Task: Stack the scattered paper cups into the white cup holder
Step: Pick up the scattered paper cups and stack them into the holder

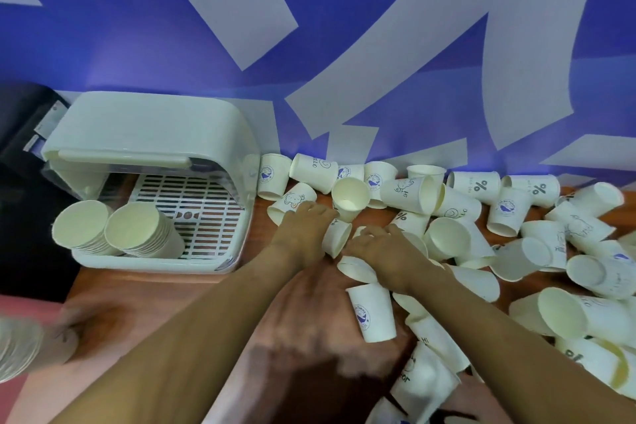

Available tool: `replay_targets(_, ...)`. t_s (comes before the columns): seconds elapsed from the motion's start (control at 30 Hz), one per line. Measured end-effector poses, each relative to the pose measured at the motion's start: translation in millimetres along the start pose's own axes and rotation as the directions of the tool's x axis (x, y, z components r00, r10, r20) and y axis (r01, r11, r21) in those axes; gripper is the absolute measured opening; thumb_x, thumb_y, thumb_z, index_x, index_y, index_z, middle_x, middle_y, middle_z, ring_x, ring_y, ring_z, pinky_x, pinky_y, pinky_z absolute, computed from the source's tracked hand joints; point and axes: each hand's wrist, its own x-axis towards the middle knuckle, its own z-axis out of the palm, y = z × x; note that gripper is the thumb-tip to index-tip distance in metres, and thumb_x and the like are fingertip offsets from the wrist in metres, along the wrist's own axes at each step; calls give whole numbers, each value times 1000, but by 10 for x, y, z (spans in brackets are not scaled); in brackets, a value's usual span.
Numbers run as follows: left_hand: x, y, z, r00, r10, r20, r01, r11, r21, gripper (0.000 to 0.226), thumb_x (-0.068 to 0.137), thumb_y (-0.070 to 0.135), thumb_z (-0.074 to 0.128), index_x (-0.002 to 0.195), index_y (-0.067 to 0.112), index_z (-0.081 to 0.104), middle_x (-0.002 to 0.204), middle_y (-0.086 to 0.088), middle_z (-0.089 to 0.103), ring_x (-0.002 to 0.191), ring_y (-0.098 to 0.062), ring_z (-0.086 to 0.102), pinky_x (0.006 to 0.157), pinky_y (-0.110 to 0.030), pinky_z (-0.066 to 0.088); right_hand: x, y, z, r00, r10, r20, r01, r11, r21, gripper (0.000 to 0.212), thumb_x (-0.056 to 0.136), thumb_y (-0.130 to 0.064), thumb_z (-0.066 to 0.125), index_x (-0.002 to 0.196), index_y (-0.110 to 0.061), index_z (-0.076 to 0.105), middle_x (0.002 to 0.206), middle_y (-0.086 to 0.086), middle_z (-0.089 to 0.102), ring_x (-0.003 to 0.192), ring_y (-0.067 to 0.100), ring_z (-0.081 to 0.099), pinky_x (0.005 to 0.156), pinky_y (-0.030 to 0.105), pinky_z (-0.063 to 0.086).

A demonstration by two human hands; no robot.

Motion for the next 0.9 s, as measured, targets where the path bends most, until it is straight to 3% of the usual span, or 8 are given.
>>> replay_targets(0.13,90,-8,146,999,21,26,-21,999,30,70,81,15,64,143,26,32,148,5,36,141,-22,22,106,-43,31,22,8,71,998,-3,-68,-2,998,-65,54,60,-12,81,110,-28,66,109,-5,68,106,27,61,78,45,46)
replay_targets(0.23,128,-21,241,999,34,-1,-34,998,51,71,81,18,64,144,26,31,148,4,35,139,-22,24,105,-41,31,30,24,140,998,-25,-62,23,999,-36,59,67,-4,73,120,-27,62,122,0,63,114,30,56,85,46,43)
replay_targets(0.33,164,-13,275,1000,26,-3,-26,996,83,77,82,26,67,147,27,26,147,0,34,136,-25,27,104,-40,31,52,52,207,999,-6,-40,4,998,-64,74,42,-9,87,110,-31,67,105,0,69,95,26,66,68,44,51)
replay_targets(0.53,190,-13,349,999,1,-33,4,989,151,69,83,38,64,143,34,30,136,-3,38,127,-26,34,101,-39,31,89,80,290,989,-74,-132,64,995,-74,79,35,-15,88,107,-35,66,104,-1,68,95,23,66,69,40,53)
replay_targets(0.67,145,-47,342,999,-17,-46,21,995,96,67,79,41,67,137,26,37,137,1,40,125,-25,36,99,-39,34,49,82,205,969,-23,-245,40,997,64,78,43,-14,85,113,-32,55,112,-1,65,101,24,64,73,39,50)
replay_targets(0.77,50,-57,282,995,-49,-84,51,999,13,62,80,43,63,133,22,38,133,1,46,117,-26,43,90,-38,39,8,89,86,966,24,-256,30,978,205,65,62,-19,78,123,-27,56,126,-1,57,116,27,53,86,41,42)
replay_targets(0.9,-139,-46,147,985,-146,-86,132,979,-153,77,79,45,63,142,24,26,132,-3,47,115,-29,48,89,-42,46,-53,44,-152,946,165,-278,-27,897,441,63,74,-31,73,132,-31,46,132,-8,50,123,18,41,101,40,36)
